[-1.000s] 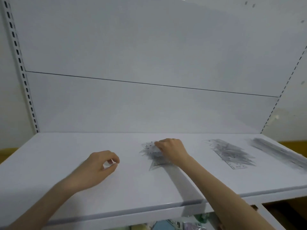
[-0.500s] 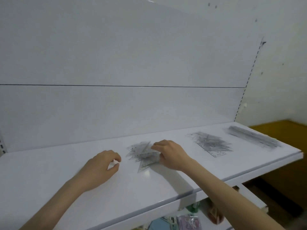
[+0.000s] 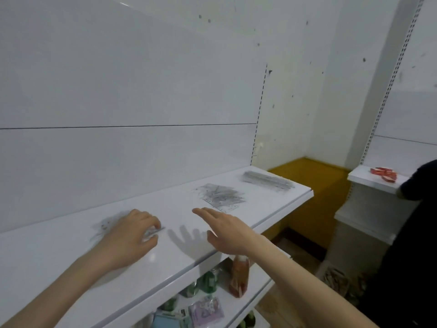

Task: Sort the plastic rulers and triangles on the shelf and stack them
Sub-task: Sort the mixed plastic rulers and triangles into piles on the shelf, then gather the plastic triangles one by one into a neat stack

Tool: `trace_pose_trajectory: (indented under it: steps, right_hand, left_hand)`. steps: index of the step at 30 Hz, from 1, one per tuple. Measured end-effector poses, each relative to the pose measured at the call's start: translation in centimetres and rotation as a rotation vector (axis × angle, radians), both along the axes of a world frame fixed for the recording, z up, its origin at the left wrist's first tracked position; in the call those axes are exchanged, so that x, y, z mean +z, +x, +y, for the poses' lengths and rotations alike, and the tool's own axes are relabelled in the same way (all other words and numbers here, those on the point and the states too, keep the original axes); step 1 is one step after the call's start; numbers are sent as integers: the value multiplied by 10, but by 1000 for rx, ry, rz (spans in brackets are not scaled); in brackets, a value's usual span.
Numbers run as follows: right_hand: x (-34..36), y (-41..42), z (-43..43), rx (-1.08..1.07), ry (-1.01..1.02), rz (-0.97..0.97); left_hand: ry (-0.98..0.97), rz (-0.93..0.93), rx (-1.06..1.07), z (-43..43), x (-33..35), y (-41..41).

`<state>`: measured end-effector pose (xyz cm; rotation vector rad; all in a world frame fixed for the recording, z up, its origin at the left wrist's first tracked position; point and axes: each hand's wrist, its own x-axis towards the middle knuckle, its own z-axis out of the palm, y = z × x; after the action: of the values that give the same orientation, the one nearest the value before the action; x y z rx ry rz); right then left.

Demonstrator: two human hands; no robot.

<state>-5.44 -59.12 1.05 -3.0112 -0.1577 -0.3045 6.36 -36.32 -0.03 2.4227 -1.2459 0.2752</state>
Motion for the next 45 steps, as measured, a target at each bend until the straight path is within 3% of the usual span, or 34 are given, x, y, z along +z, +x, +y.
trace_pose_trajectory:
  steps: [8, 17, 29, 34, 38, 45]
  right_hand:
    - [-10, -23, -80, 18, -25, -44]
    - [0, 16, -142, 172, -43, -65]
    - [-18, 122, -42, 511, 2, -58]
    - [-25, 162, 8, 326, 149, -47]
    - [-25, 194, 38, 227, 326, 32]
    - [-26, 229, 62, 136, 407, 206]
  left_hand:
    - [98, 16, 4, -72, 4, -27]
    - [31, 11, 175, -101, 5, -31]
    - [75, 57, 626, -1, 2, -27]
    - [66, 73, 779, 28, -4, -8]
    - [30, 132, 793, 40, -6, 13]
    - [-32, 208, 768, 41, -8, 57]
